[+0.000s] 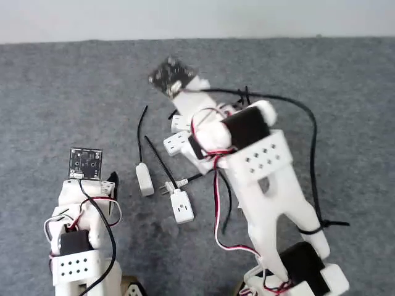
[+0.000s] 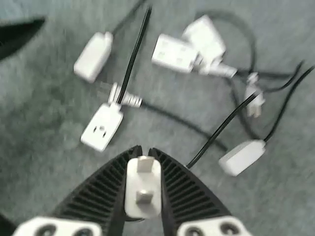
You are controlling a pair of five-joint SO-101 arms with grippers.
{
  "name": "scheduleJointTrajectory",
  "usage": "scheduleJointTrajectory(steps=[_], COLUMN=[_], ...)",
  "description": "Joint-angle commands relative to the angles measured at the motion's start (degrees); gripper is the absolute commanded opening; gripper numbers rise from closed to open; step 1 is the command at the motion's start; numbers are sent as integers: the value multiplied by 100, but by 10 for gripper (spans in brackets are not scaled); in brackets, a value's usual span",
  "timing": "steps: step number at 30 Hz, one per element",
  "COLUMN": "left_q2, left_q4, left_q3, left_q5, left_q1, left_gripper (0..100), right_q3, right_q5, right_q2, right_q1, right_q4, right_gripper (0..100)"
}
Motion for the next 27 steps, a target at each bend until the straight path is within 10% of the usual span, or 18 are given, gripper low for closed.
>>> scheduleJointTrajectory(steps=[1,27], left_q2=[-18,-18], left_q4=[-141,-158], left_q3=[-374,-382], left_q5=[88,97], left_q1=[-18,-26], left_gripper=[204,203], right_q3=[1231,4185], right_q5=[79,501], right_q2=[-189,1745], right_q1=[48,-804], right_q4=[-295,-2686], right_gripper=[8,8])
